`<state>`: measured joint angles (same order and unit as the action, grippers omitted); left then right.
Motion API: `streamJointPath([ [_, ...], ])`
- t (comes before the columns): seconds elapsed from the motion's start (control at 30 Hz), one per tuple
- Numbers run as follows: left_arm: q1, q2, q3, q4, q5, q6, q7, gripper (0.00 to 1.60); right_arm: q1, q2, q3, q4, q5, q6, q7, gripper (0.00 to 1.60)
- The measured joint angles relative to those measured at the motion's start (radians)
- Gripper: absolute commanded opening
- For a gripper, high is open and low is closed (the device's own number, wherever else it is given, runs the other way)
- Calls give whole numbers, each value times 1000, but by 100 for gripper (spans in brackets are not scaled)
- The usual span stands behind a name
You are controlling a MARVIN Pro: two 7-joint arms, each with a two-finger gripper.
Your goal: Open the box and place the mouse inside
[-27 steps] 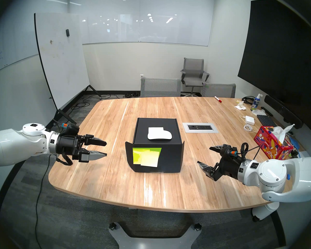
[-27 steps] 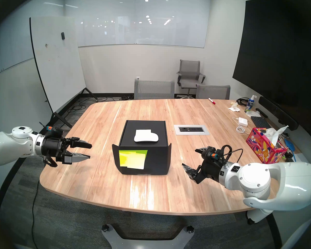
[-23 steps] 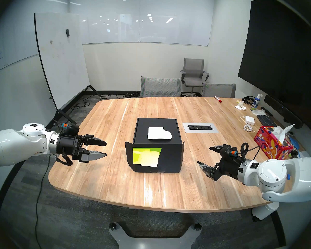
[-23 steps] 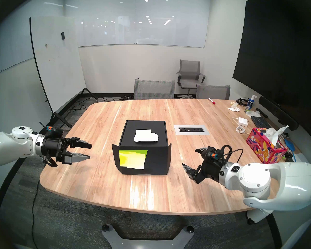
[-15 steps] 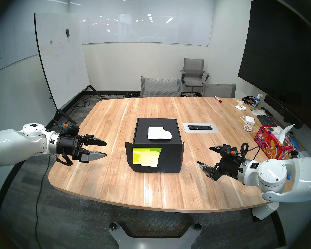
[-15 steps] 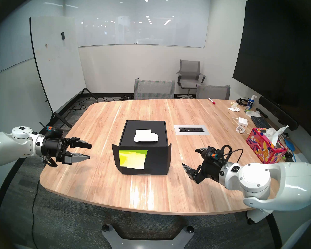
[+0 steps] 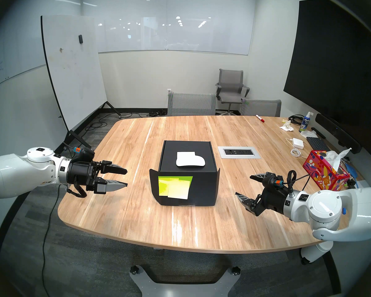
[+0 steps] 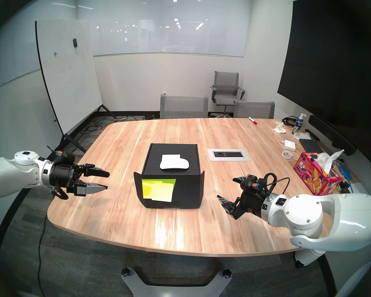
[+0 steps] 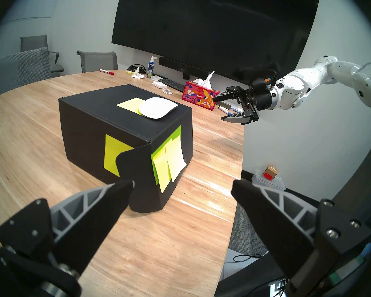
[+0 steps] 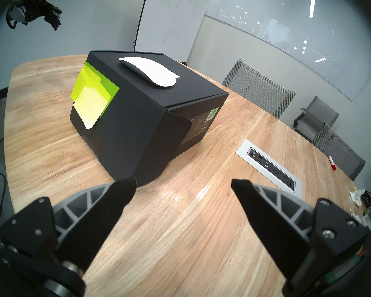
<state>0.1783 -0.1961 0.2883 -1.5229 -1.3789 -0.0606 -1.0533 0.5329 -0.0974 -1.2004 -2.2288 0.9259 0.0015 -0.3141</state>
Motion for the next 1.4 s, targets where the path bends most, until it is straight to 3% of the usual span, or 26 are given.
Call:
streamJointPath([
  [1.4,0,0,1,0,0,-1,0,160,-1,0,0,0,0,0,0,160],
])
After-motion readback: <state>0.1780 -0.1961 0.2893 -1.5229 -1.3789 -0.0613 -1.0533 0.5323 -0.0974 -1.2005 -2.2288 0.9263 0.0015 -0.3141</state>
